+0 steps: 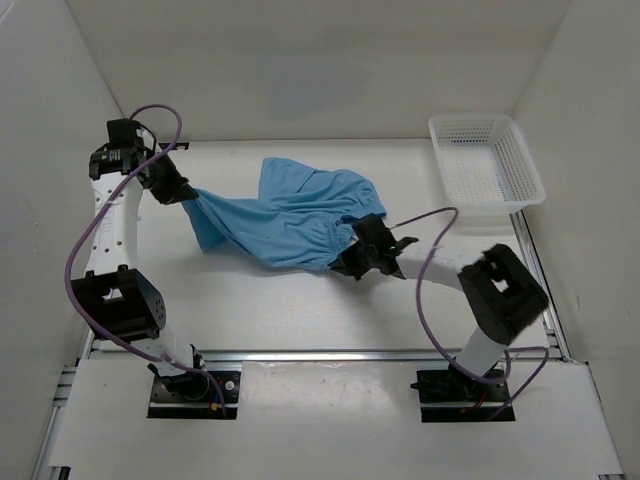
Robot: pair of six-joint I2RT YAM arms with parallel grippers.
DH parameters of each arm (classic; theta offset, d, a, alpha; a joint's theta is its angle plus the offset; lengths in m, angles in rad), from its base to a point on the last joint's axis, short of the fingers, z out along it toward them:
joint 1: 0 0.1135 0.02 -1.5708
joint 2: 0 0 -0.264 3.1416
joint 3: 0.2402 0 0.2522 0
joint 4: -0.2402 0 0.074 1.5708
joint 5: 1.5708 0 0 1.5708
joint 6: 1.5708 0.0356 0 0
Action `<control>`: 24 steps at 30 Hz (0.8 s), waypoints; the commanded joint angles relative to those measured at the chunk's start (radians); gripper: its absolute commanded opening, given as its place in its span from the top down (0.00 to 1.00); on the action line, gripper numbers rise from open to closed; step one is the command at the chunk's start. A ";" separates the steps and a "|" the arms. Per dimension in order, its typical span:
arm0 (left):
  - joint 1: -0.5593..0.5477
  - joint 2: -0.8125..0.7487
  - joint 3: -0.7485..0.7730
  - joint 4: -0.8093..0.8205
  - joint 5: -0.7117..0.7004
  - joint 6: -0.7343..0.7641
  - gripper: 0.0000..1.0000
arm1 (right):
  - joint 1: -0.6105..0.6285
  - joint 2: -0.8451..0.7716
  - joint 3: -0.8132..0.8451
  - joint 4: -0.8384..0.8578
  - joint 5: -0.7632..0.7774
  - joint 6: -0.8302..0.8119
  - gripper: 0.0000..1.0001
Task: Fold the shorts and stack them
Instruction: Flatten the shorts out
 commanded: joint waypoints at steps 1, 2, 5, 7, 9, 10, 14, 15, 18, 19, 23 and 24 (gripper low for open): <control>-0.005 -0.060 -0.011 0.012 -0.001 0.012 0.89 | -0.083 -0.202 -0.064 -0.138 0.122 -0.091 1.00; -0.005 -0.072 -0.049 0.012 -0.001 0.021 0.89 | -0.101 -0.246 -0.092 -0.159 0.139 -0.117 1.00; -0.029 -0.115 -0.168 0.034 0.012 0.033 0.89 | -0.159 -0.424 -0.162 -0.322 0.217 -0.237 1.00; -0.052 -0.155 -0.253 0.074 0.047 0.044 0.89 | -0.179 -0.556 -0.201 -0.453 0.295 -0.293 1.00; -0.130 -0.181 -0.388 0.088 0.085 0.057 0.89 | -0.196 -0.663 -0.241 -0.524 0.326 -0.303 1.00; -0.159 -0.194 -0.431 0.100 0.070 0.057 0.89 | -0.205 -0.697 -0.258 -0.547 0.326 -0.315 1.00; -0.251 -0.272 -0.631 0.146 0.027 -0.020 0.87 | -0.216 -0.805 -0.325 -0.632 0.337 -0.315 1.00; -0.261 -0.281 -0.689 0.161 0.027 -0.051 0.82 | -0.216 -0.805 -0.325 -0.647 0.337 -0.315 1.00; -0.274 -0.290 -0.744 0.190 0.050 -0.071 0.27 | -0.216 -0.805 -0.363 -0.681 0.325 -0.306 1.00; -0.275 -0.290 -0.744 0.190 0.062 -0.053 0.12 | -0.216 -0.817 -0.376 -0.681 0.311 -0.306 0.92; -0.275 -0.238 -0.731 0.178 0.032 -0.014 0.00 | -0.216 -0.869 -0.414 -0.681 0.311 -0.284 0.36; -0.275 -0.238 -0.717 0.167 0.031 -0.014 0.00 | -0.216 -0.879 -0.414 -0.692 0.311 -0.275 0.36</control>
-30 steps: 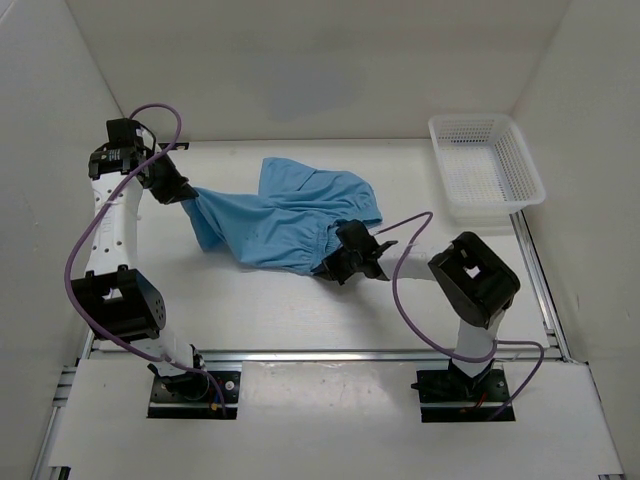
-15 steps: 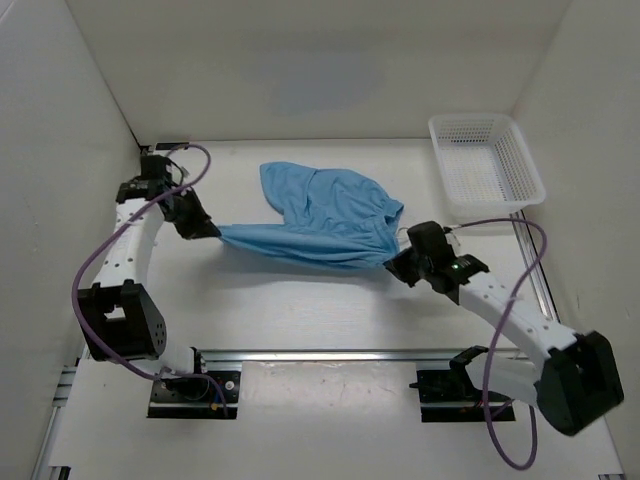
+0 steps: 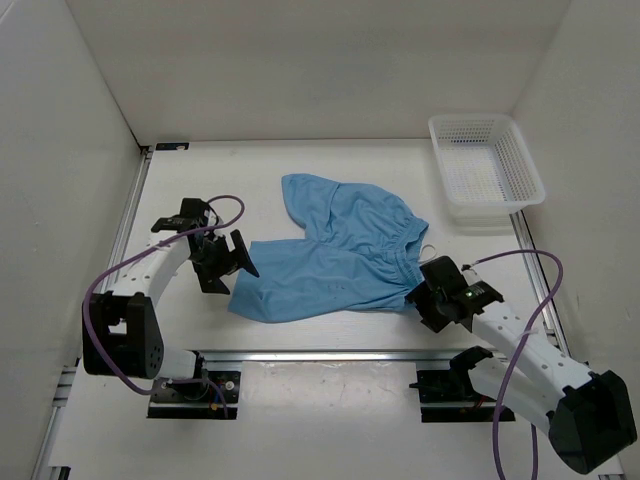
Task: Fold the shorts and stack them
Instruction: Flatten the shorts out
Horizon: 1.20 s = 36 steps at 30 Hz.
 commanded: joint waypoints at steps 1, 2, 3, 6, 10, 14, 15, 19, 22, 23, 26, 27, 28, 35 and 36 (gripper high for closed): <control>-0.005 0.006 0.034 0.021 -0.014 0.020 0.00 | -0.003 -0.053 -0.003 -0.053 0.018 0.011 0.34; -0.005 0.006 0.034 0.021 -0.032 0.020 0.02 | -0.003 -0.071 -0.003 -0.053 0.018 0.020 0.32; -0.005 0.006 0.034 0.011 -0.043 0.011 0.03 | -0.012 -0.082 -0.003 -0.070 0.018 0.021 0.32; -0.014 -0.024 0.001 -0.022 -0.103 -0.079 0.06 | -0.012 -0.128 -0.035 -0.094 -0.007 0.030 0.28; -0.023 -0.057 -0.100 0.012 -0.103 -0.236 0.06 | -0.012 -0.186 -0.095 -0.090 -0.060 0.077 0.14; -0.034 0.006 -0.125 0.055 -0.118 -0.264 0.07 | -0.012 -0.200 -0.129 -0.001 -0.102 0.090 0.11; -0.034 0.023 -0.136 0.055 -0.118 -0.273 0.10 | -0.012 -0.191 -0.129 0.016 -0.102 0.090 0.11; -0.043 0.083 -0.160 0.112 -0.109 -0.282 0.14 | -0.012 -0.118 -0.106 0.090 -0.113 0.079 0.11; -0.052 0.127 -0.179 0.152 -0.121 -0.291 0.18 | -0.021 -0.065 -0.084 0.131 -0.102 0.059 0.11; -0.052 0.143 -0.179 0.161 -0.121 -0.291 0.21 | -0.032 -0.045 -0.084 0.142 -0.102 0.045 0.11; -0.052 0.203 -0.179 0.182 -0.132 -0.291 0.43 | -0.076 -0.002 -0.075 0.176 -0.079 0.011 0.15; -0.052 0.224 -0.179 0.191 -0.132 -0.291 0.51 | -0.087 0.008 -0.075 0.188 -0.068 -0.013 0.17; -0.052 0.224 -0.179 0.192 -0.132 -0.291 0.59 | -0.096 0.018 -0.075 0.199 -0.059 -0.030 0.19; -0.052 0.206 -0.096 0.167 -0.154 -0.261 0.90 | -0.175 0.114 0.001 0.306 -0.097 -0.189 1.00; -0.052 0.180 -0.073 0.150 -0.154 -0.252 0.90 | -0.184 0.123 0.023 0.306 -0.097 -0.228 1.00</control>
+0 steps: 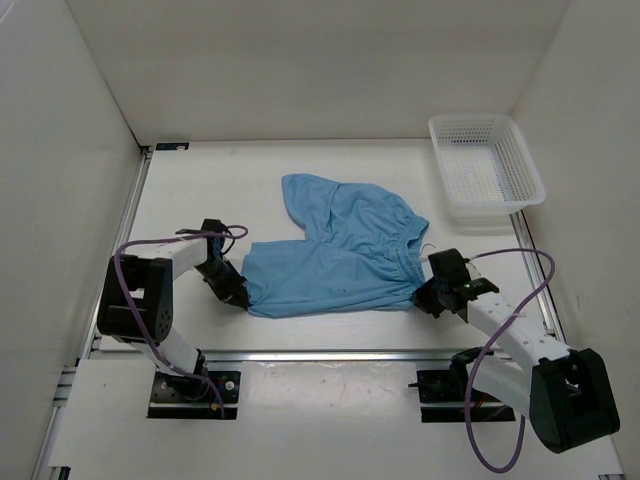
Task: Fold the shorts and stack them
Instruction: Flatten the shorts out
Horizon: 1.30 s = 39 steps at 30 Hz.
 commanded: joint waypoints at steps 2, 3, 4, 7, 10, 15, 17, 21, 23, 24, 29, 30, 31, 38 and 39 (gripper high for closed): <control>-0.003 -0.060 0.163 0.001 -0.094 0.029 0.90 | -0.019 0.025 0.140 0.041 0.017 -0.140 1.00; -0.003 -0.069 0.203 -0.051 -0.104 0.039 0.90 | -0.019 0.025 0.184 0.032 0.028 -0.159 1.00; 0.006 -0.080 0.243 -0.078 -0.120 0.040 0.90 | -0.019 0.025 0.207 0.008 0.053 -0.188 1.00; 0.006 -0.068 0.420 -0.147 -0.152 0.059 0.90 | -0.019 0.025 0.276 -0.037 0.083 -0.223 1.00; 0.006 -0.004 0.487 -0.168 -0.152 0.069 0.80 | -0.028 0.048 0.285 -0.037 0.083 -0.234 1.00; 0.006 0.094 0.550 -0.158 -0.126 0.107 0.32 | -0.028 0.076 0.273 -0.037 0.062 -0.214 1.00; 0.006 0.114 0.561 -0.158 -0.135 0.116 0.11 | -0.028 0.076 0.262 -0.046 0.062 -0.214 1.00; 0.006 0.109 0.571 -0.167 -0.183 0.125 0.14 | -0.028 0.076 0.262 -0.046 0.062 -0.214 1.00; 0.006 0.070 0.553 -0.178 -0.233 0.125 0.36 | -0.028 0.076 0.262 -0.046 0.062 -0.223 1.00; 0.006 0.055 0.521 -0.178 -0.246 0.135 0.69 | -0.028 0.076 0.262 -0.046 0.062 -0.223 1.00; -0.004 0.039 0.398 -0.127 -0.212 0.159 0.86 | -0.028 0.098 0.262 -0.046 0.053 -0.232 1.00; -0.004 0.058 0.398 -0.118 -0.212 0.159 0.81 | -0.028 0.098 0.262 -0.046 0.053 -0.232 1.00; -0.004 0.074 0.398 -0.118 -0.212 0.168 0.76 | -0.028 0.108 0.262 -0.046 0.044 -0.232 1.00; -0.004 0.231 0.524 -0.072 -0.256 0.181 0.49 | -0.028 0.099 0.262 -0.055 0.044 -0.242 1.00; -0.004 0.252 0.534 -0.072 -0.256 0.181 0.51 | -0.028 0.099 0.262 -0.055 0.044 -0.242 1.00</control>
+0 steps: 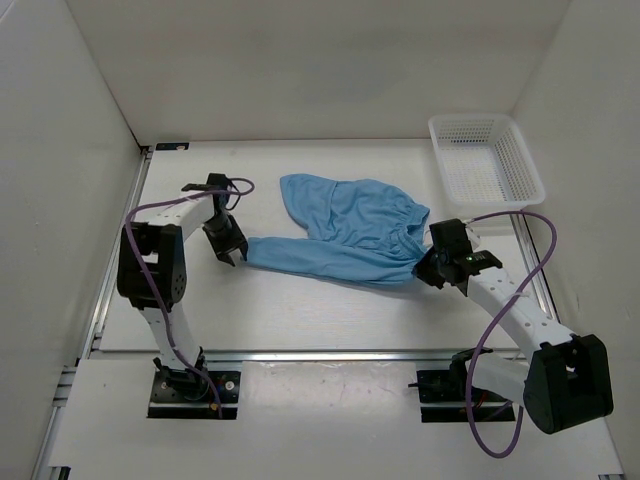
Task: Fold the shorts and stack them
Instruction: Flatten the shorts out
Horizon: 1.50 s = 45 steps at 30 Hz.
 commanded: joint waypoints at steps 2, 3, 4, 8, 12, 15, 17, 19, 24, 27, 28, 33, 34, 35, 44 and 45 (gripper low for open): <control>-0.004 0.031 0.082 0.036 -0.043 0.014 0.59 | -0.004 -0.018 0.002 -0.011 0.007 -0.019 1.00; -0.004 0.045 0.082 0.036 -0.052 0.014 0.63 | -0.004 -0.018 0.002 -0.011 0.007 -0.019 1.00; -0.004 0.045 0.092 0.036 -0.052 0.014 0.78 | -0.004 -0.018 0.002 -0.011 0.007 -0.019 1.00; -0.004 0.069 0.111 0.036 -0.052 0.014 0.89 | -0.004 -0.009 -0.007 -0.011 0.007 -0.019 1.00; -0.004 0.050 0.129 0.026 -0.062 0.014 0.89 | -0.004 -0.009 -0.007 -0.011 0.007 -0.019 1.00; -0.004 0.000 0.129 0.000 -0.086 0.014 0.89 | -0.004 0.000 -0.007 -0.011 0.007 -0.019 1.00; -0.004 -0.020 0.138 -0.001 -0.086 0.024 0.85 | -0.004 0.000 -0.007 -0.002 -0.002 -0.019 1.00; -0.004 -0.020 0.125 -0.011 -0.021 0.045 0.63 | -0.004 0.011 -0.007 -0.002 -0.002 -0.019 1.00; -0.004 0.017 0.042 0.044 0.130 0.085 0.22 | -0.004 0.011 -0.007 0.007 -0.011 -0.019 1.00; -0.004 0.042 0.011 0.068 0.121 0.085 0.30 | -0.004 0.020 -0.007 0.007 -0.011 -0.019 1.00; -0.004 0.042 -0.002 0.068 0.121 0.085 0.34 | -0.004 0.020 -0.007 0.007 -0.021 -0.019 1.00; -0.004 0.051 0.008 0.078 0.078 0.085 0.73 | -0.004 0.020 -0.007 0.007 -0.030 -0.019 1.00; 0.005 0.051 0.008 0.078 0.078 0.076 0.81 | -0.004 0.020 -0.007 0.007 -0.030 -0.019 1.00; 0.005 0.039 0.017 0.069 0.069 0.076 0.87 | -0.004 0.029 -0.007 0.007 -0.039 -0.019 1.00; 0.005 -0.046 0.092 -0.004 0.003 0.065 0.90 | -0.004 0.030 -0.025 0.025 -0.048 -0.019 1.00; 0.005 -0.046 0.117 -0.004 -0.006 0.056 0.90 | -0.004 0.030 -0.025 0.026 -0.048 -0.019 1.00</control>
